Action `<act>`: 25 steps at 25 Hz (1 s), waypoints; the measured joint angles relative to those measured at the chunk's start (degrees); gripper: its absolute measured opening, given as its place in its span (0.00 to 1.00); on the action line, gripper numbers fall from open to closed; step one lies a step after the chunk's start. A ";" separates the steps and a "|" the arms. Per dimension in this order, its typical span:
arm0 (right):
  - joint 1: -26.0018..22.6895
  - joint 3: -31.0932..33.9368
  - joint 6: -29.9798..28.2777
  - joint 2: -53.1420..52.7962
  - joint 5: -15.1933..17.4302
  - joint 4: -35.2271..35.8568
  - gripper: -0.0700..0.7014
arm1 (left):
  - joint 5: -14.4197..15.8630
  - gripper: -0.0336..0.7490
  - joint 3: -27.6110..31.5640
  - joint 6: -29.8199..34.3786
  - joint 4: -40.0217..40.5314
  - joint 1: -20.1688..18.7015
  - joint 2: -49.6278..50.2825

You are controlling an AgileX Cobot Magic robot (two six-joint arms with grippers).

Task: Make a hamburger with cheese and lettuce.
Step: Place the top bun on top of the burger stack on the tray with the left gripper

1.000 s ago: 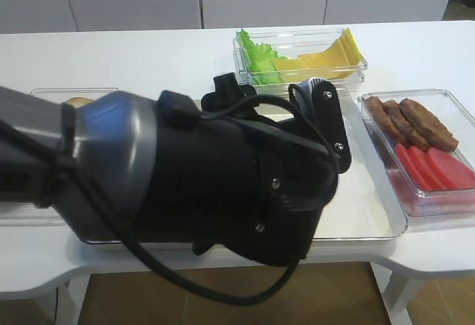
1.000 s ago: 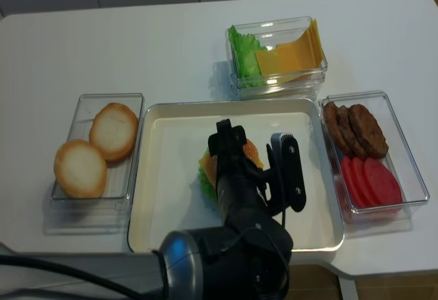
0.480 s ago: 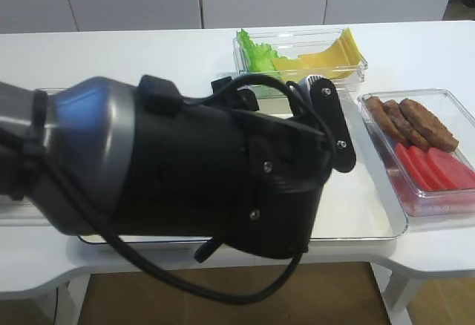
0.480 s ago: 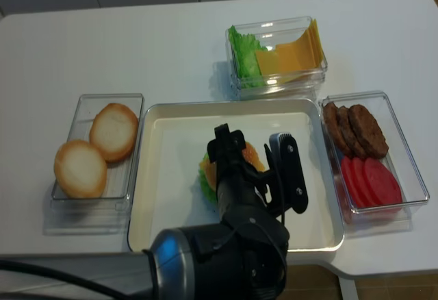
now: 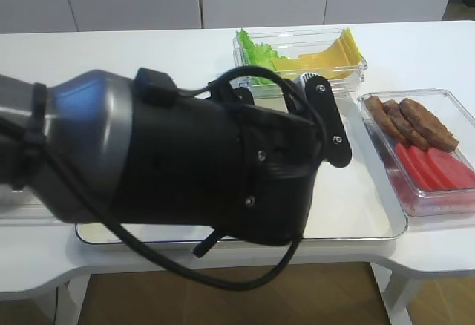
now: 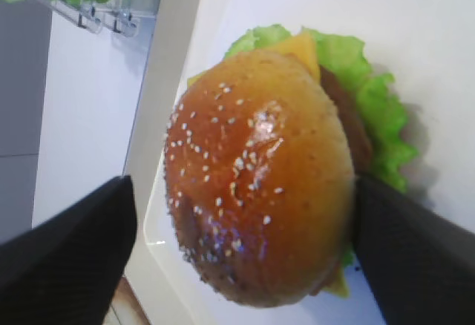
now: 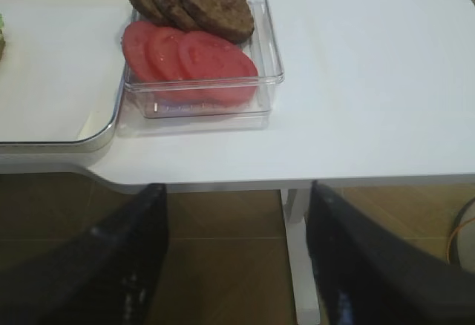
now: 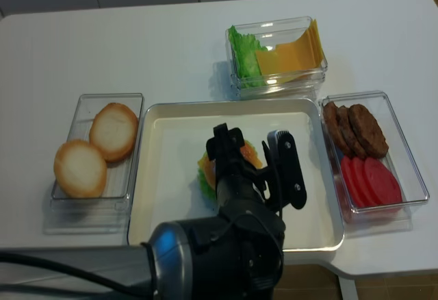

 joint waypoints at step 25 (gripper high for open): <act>0.00 0.00 0.00 0.00 0.00 0.00 0.68 | -2.34 0.90 0.00 0.00 -4.72 0.02 -0.12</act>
